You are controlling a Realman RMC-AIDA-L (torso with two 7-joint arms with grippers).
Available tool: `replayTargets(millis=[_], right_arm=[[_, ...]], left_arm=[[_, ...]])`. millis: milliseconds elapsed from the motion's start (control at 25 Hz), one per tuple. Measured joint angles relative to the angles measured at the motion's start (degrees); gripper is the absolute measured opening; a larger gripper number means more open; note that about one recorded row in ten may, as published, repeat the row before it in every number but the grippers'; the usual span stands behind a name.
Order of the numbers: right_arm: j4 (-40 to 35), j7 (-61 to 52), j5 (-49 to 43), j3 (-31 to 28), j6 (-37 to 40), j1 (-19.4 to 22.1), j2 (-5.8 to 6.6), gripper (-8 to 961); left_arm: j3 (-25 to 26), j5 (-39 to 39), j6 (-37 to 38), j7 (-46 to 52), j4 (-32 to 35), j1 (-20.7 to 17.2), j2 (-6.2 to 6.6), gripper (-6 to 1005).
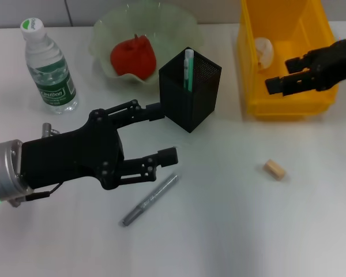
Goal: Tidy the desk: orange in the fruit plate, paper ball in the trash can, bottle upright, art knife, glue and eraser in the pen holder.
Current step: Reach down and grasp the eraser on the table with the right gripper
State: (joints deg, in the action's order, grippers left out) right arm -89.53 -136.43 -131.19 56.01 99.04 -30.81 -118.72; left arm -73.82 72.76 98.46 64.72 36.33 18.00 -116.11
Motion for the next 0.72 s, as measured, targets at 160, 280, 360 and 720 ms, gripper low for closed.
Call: replayTargets(millis=[160,280,360,720], right_arm=[[1.4,-4.4,-7.5,1.8,3.8,-4.2,-0.15,731],[8.4,-7.1,-13.4,6.1,3.7,-7.5,-0.26,731],[10.9,-7.2,-14.1,7.0,2.9,-8.2,-0.27,730],[26.4,-7.4,-19.2,11.8,-3.2,-12.5,-0.36,729]], left_arm=[[0.4,0.0,-1.9,-1.2,0.2,0.3,-1.01,802],[0.4,0.0,-2.3,-2.6,0.1,-0.1,-1.29,802],[0.4,0.0,-2.3,-2.6,0.1,-0.2,-1.33,801],[0.4,0.0,-4.0,-2.9,0.1,-0.5,-1.30,800]])
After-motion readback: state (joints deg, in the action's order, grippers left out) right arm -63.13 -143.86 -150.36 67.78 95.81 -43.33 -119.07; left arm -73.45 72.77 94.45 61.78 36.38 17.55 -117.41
